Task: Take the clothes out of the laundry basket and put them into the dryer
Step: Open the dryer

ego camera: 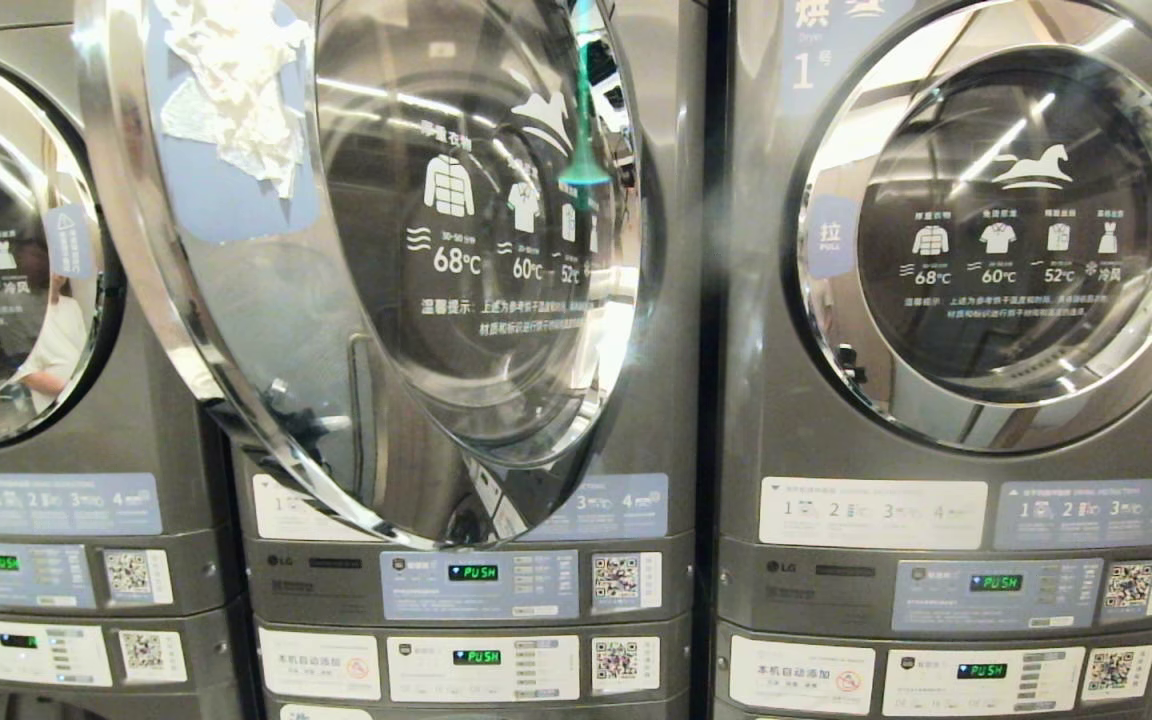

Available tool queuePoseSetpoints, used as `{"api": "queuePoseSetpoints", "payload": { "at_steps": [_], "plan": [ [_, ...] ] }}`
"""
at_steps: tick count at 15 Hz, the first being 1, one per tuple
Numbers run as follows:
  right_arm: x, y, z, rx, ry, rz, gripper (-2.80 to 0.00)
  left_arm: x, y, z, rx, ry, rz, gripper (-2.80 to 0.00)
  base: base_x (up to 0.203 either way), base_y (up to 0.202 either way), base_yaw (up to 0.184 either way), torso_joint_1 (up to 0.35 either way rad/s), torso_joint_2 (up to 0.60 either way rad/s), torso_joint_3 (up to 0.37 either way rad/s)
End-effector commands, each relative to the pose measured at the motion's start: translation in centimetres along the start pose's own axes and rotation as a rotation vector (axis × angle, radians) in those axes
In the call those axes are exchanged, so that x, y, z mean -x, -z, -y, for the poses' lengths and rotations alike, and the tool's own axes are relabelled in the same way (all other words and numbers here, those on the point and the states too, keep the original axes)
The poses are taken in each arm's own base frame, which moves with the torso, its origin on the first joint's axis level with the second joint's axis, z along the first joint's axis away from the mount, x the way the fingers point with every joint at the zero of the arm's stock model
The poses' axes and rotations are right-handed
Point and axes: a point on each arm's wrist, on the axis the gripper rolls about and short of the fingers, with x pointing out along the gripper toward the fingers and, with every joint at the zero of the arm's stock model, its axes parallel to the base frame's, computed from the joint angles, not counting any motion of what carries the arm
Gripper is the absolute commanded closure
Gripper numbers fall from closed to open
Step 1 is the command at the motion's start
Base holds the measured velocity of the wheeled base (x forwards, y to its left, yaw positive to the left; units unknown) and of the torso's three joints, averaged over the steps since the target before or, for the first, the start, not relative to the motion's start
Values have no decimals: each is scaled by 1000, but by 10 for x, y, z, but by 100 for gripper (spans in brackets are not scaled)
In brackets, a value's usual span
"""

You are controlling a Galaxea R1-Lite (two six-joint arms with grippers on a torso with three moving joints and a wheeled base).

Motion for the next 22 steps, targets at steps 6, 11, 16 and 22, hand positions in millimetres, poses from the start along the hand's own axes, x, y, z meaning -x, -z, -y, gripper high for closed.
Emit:
{"api": "queuePoseSetpoints", "payload": {
  "at_steps": [6,11,16,22],
  "plan": [
    [0,0,0,-1,-1,-1,0,-55,8,-1,-18,155,-85,0,0,0,0,0,0,0],
    [0,0,0,0,-1,-3,0,-84,3,8,-17,248,-67,0,0,0,0,0,0,0],
    [0,0,0,-1,1,-1,0,-97,-3,33,-23,397,-36,0,0,0,0,0,0,0],
    [0,0,0,-8,1,-3,0,-128,-9,93,9,607,-17,0,0,0,0,0,0,0]
  ]
}}
